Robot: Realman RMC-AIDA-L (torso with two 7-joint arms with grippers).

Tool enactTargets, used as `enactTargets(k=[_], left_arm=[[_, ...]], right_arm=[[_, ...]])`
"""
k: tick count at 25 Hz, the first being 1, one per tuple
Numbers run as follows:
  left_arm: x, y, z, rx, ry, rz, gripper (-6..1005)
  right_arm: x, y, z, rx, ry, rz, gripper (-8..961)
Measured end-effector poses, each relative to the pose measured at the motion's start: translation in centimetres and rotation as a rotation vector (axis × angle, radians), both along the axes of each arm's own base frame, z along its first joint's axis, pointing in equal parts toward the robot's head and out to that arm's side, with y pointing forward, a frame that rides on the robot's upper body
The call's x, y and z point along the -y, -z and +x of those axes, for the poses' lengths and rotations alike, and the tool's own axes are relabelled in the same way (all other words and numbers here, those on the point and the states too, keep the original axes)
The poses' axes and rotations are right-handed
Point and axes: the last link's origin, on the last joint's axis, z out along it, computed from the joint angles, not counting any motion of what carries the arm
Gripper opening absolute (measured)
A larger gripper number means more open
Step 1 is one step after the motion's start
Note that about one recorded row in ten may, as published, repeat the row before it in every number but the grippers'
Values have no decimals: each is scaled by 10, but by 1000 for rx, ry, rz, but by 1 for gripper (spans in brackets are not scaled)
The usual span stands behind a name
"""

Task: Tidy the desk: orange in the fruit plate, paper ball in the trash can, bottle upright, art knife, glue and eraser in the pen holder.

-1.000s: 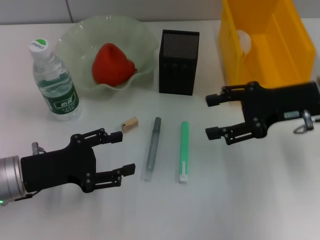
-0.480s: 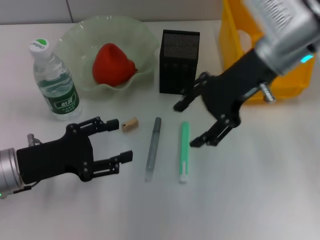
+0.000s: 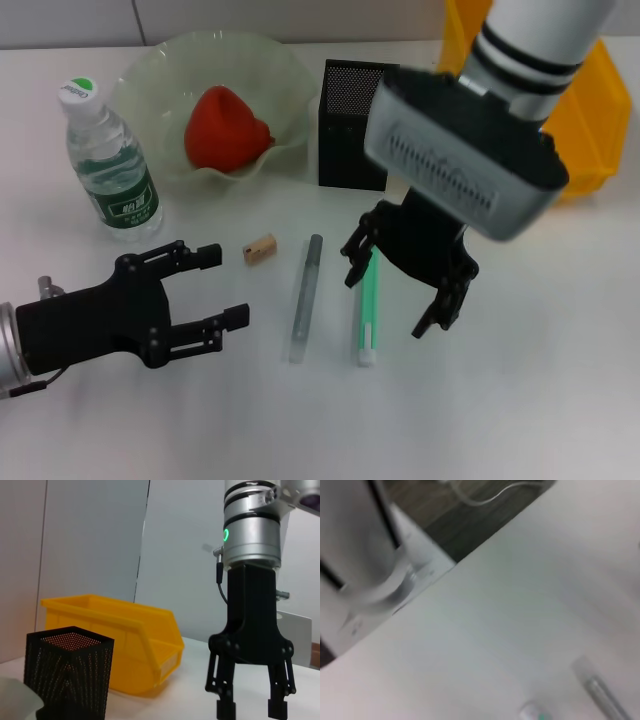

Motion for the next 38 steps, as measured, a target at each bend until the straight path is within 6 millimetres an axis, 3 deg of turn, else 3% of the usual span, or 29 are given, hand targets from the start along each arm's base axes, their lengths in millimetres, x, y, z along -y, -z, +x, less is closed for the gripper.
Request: enactTargets(k=[5,20,25,38], left_arm=[[1,-1,-3,-2,-13,6,795],[-1,2,-2,-6,-23,6,795],[0,3,-4,-12,-31,8,795],[-1,4,-6,-26,-38,9,794]], right_arm=[[5,21,0,41,-141,-23,818],[12,48,15,35,-254,-72,816],[14,54,20,29,-275,-73,673],[17,63,24,26,-302,-70,494]])
